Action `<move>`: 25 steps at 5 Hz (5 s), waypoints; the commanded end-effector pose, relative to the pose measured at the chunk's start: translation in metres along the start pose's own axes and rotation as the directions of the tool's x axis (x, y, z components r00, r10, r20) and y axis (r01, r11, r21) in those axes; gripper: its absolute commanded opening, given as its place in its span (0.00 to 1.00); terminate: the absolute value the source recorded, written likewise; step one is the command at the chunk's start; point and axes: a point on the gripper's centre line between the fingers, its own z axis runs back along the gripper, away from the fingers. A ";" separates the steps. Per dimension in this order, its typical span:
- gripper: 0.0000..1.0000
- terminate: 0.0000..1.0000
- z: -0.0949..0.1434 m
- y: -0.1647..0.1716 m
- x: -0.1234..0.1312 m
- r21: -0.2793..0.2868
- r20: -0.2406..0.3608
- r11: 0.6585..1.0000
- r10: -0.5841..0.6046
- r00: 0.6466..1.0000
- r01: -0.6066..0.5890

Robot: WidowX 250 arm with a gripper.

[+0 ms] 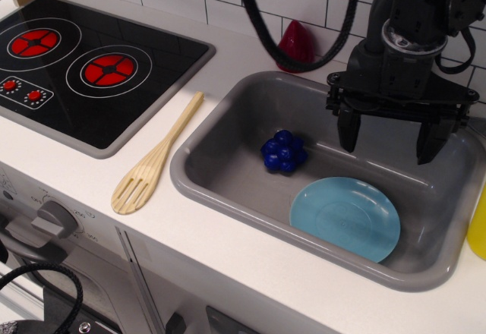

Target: Put blueberries on plate sink

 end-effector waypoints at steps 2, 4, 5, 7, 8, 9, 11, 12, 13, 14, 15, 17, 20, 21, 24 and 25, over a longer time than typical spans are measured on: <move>1.00 0.00 -0.013 0.017 0.005 -0.015 0.020 0.998 -0.059 0.998 0.059; 1.00 0.00 -0.020 0.037 0.031 -0.001 0.098 0.984 -0.176 0.980 0.177; 1.00 0.00 -0.022 0.052 0.046 0.004 0.106 0.990 -0.142 0.984 0.142; 1.00 0.00 -0.032 0.083 0.053 0.038 0.137 0.999 -0.010 0.990 0.004; 1.00 0.00 -0.039 0.092 0.052 0.063 0.129 0.997 0.043 0.991 -0.051; 1.00 0.00 -0.058 0.093 0.050 0.073 0.099 0.996 0.035 0.995 -0.043; 1.00 0.00 -0.068 0.081 0.049 0.041 0.074 0.998 0.053 0.996 -0.056; 0.00 0.00 -0.068 0.083 0.051 0.042 0.086 0.996 0.074 0.994 -0.077; 0.00 0.00 -0.068 0.083 0.054 0.052 0.121 0.996 0.071 0.990 -0.077; 0.00 0.00 -0.058 0.080 0.053 0.044 0.152 0.997 0.060 0.987 -0.068; 0.00 0.00 -0.043 0.072 0.054 0.013 0.171 0.998 0.052 0.984 -0.055; 0.00 0.00 -0.026 0.049 0.030 -0.050 0.118 0.999 0.006 0.993 0.000; 0.00 0.00 -0.033 0.027 -0.033 -0.051 0.024 0.987 -0.150 0.988 0.151; 1.00 0.00 -0.037 0.024 -0.035 -0.045 0.031 0.988 -0.147 0.989 0.148; 1.00 0.00 -0.007 0.023 -0.022 -0.109 0.031 0.989 -0.101 0.994 0.104; 1.00 0.00 0.018 0.022 -0.012 -0.157 0.037 0.984 -0.078 0.996 0.082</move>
